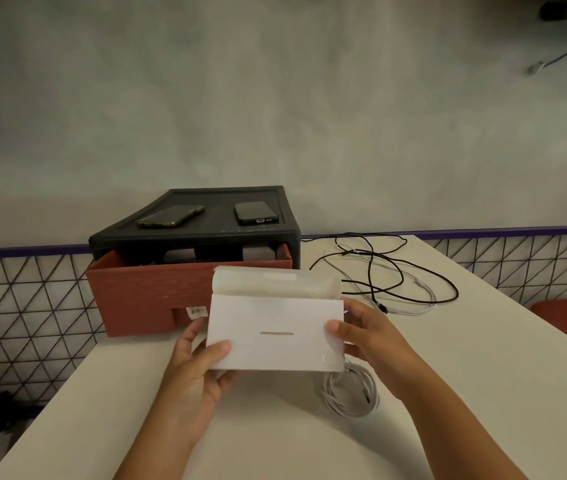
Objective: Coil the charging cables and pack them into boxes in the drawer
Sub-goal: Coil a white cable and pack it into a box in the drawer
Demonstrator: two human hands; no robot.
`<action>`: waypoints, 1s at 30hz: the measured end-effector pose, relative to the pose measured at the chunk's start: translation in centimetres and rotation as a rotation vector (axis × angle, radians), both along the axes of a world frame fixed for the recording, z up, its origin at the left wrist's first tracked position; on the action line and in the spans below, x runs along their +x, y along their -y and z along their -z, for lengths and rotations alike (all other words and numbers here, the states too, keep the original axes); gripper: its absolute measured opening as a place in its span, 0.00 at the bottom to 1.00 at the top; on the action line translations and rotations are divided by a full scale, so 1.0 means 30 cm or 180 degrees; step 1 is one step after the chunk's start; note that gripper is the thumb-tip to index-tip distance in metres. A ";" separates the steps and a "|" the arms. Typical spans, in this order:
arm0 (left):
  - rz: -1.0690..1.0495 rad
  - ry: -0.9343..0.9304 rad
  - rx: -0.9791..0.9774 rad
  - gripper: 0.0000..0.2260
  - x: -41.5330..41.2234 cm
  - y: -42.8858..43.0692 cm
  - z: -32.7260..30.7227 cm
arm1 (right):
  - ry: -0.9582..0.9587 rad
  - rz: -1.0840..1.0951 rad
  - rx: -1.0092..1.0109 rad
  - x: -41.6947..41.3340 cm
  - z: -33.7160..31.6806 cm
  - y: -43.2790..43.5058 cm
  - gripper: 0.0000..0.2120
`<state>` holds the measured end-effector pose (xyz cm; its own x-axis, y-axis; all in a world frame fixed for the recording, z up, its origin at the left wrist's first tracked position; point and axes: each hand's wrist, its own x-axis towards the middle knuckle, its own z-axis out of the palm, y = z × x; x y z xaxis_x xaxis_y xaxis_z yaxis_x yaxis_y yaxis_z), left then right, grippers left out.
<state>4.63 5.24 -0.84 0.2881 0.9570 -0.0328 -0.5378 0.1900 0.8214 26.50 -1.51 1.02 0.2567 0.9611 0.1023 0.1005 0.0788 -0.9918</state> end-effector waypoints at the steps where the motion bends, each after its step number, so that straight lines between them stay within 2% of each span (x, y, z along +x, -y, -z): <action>1: -0.0053 -0.0132 0.0073 0.25 -0.008 -0.003 0.004 | 0.0044 -0.0011 0.0013 0.004 0.003 0.009 0.15; 4: -0.0124 -0.0572 0.0380 0.37 -0.011 -0.008 0.010 | 0.0213 -0.0015 0.0061 0.004 0.011 0.025 0.16; 9: -0.0115 -0.1303 0.0991 0.29 -0.011 -0.010 0.013 | 0.0477 0.0011 0.0187 -0.007 0.010 0.030 0.18; 13: 0.0158 -0.1551 0.1084 0.30 -0.033 -0.011 0.014 | 0.0600 0.0023 0.0154 -0.013 0.017 0.027 0.21; 17: 0.0003 -0.1787 0.1140 0.35 -0.047 -0.023 0.009 | 0.0938 -0.0069 -0.0035 -0.027 0.017 0.024 0.24; 19: -0.0117 -0.1856 0.1126 0.38 -0.053 -0.028 0.005 | 0.1395 -0.0084 -0.0227 -0.029 0.014 0.026 0.22; 22: -0.0293 -0.1942 0.1074 0.38 -0.062 -0.033 -0.001 | 0.2420 -0.0096 -0.0722 -0.031 0.011 0.032 0.18; 25: -0.0562 -0.1901 0.0955 0.37 -0.076 -0.050 0.002 | 0.3304 -0.0142 -0.1145 -0.029 -0.007 0.052 0.08; 27: -0.0704 -0.1860 0.0861 0.38 -0.082 -0.057 0.002 | 0.3611 -0.0340 -0.1364 -0.030 -0.020 0.066 0.10; 30: -0.0857 -0.1858 0.0770 0.38 -0.083 -0.055 0.000 | 0.3864 -0.0620 -0.1741 -0.037 -0.029 0.078 0.20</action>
